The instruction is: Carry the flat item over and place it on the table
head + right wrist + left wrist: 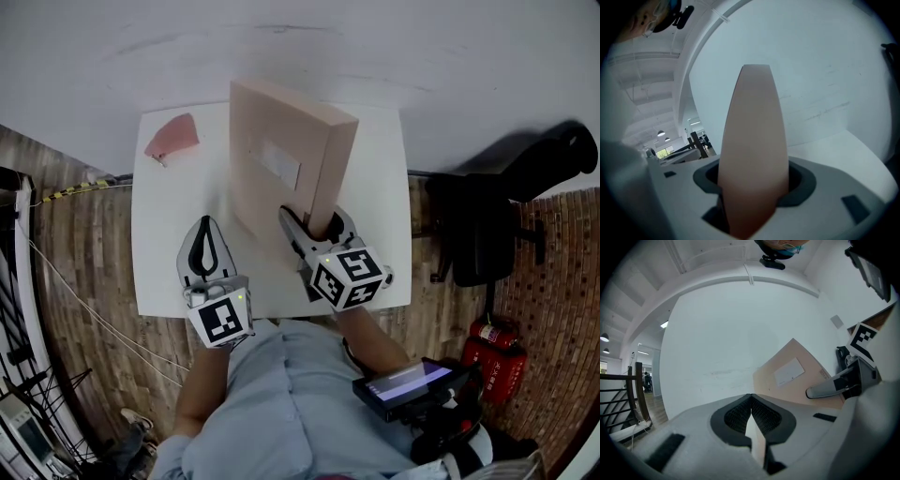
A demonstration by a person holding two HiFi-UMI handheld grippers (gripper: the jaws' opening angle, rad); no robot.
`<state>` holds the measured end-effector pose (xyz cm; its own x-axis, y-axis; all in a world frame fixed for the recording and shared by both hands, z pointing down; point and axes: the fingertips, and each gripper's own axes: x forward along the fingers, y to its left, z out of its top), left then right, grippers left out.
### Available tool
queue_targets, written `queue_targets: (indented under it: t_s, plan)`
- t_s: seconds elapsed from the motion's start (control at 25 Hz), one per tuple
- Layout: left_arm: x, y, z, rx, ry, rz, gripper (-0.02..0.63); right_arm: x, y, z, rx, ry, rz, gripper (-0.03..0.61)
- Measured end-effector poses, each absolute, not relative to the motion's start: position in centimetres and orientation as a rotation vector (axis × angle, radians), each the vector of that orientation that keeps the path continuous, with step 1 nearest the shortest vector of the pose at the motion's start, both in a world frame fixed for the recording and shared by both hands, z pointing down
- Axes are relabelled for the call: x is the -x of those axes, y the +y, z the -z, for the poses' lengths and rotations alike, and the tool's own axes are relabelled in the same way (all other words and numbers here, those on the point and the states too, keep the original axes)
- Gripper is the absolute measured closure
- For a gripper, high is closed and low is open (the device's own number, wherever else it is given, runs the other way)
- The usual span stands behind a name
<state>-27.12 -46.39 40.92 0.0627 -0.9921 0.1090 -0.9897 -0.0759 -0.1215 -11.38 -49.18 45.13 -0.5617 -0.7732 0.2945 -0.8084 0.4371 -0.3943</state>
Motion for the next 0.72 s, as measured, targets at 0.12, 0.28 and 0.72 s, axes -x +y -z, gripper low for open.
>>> queue_targets:
  t_s: [0.12, 0.28, 0.72]
  plan:
    - [27.0, -46.9, -41.2, 2.284, 2.111, 0.271, 0.604, 11.5, -49.2, -45.7, -1.408, -2.604, -0.878, 0.307]
    - [27.0, -47.3, -41.5, 2.285, 2.107, 0.282, 0.604, 11.7, -49.1, -46.6, -1.384, -2.601, -0.991, 0.305]
    - [26.8, -47.2, -42.0, 2.286, 2.079, 0.317, 0.604, 13.0, -47.6, -50.1, -1.151, -2.513, -1.378, 0.293]
